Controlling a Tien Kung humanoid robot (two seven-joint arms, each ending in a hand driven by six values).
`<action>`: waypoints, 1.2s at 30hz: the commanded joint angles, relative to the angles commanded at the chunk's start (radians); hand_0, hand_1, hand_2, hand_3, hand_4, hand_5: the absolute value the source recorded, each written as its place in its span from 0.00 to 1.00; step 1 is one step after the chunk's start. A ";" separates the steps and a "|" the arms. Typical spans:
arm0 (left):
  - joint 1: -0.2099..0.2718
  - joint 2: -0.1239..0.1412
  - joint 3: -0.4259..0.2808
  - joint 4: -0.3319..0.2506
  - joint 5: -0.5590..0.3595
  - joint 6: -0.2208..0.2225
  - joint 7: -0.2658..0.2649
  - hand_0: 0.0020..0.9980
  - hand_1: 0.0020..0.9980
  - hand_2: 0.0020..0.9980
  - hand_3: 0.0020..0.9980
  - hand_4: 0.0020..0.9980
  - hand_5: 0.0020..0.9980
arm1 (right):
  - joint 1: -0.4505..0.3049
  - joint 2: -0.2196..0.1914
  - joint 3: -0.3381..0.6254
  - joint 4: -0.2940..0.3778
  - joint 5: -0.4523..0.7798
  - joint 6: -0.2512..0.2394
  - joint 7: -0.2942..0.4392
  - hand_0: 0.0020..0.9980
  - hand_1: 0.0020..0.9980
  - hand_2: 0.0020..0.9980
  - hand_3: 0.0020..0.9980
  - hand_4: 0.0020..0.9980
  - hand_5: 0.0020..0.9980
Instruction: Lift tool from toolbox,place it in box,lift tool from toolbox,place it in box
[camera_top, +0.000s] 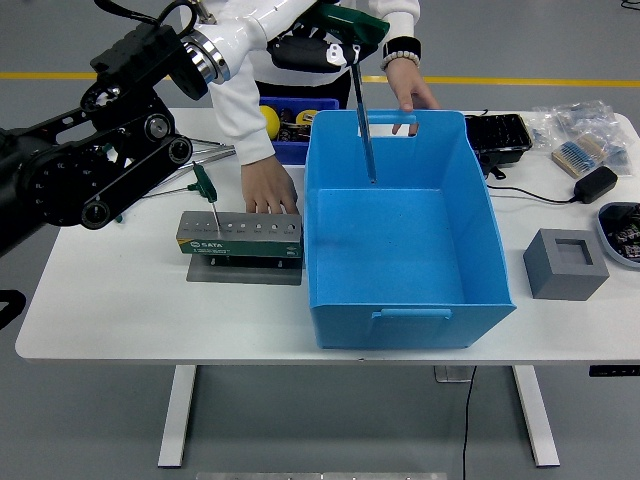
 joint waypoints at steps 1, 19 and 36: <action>-0.002 -0.008 0.018 0.007 -0.002 -0.003 0.004 0.20 0.02 0.07 0.05 0.71 0.70 | 0.000 0.000 -0.001 0.000 0.000 0.000 0.000 0.72 0.72 0.77 0.59 0.82 0.70; -0.020 -0.152 0.211 0.058 -0.067 -0.034 0.038 0.22 0.06 0.12 0.12 0.72 0.68 | 0.008 -0.008 -0.005 0.000 -0.003 -0.003 0.003 0.72 0.71 0.76 0.59 0.82 0.70; -0.041 -0.257 0.249 0.236 -0.170 -0.044 0.053 0.23 0.07 0.13 0.15 0.74 0.69 | 0.011 -0.014 0.001 0.001 -0.025 -0.009 -0.001 0.72 0.71 0.76 0.59 0.82 0.69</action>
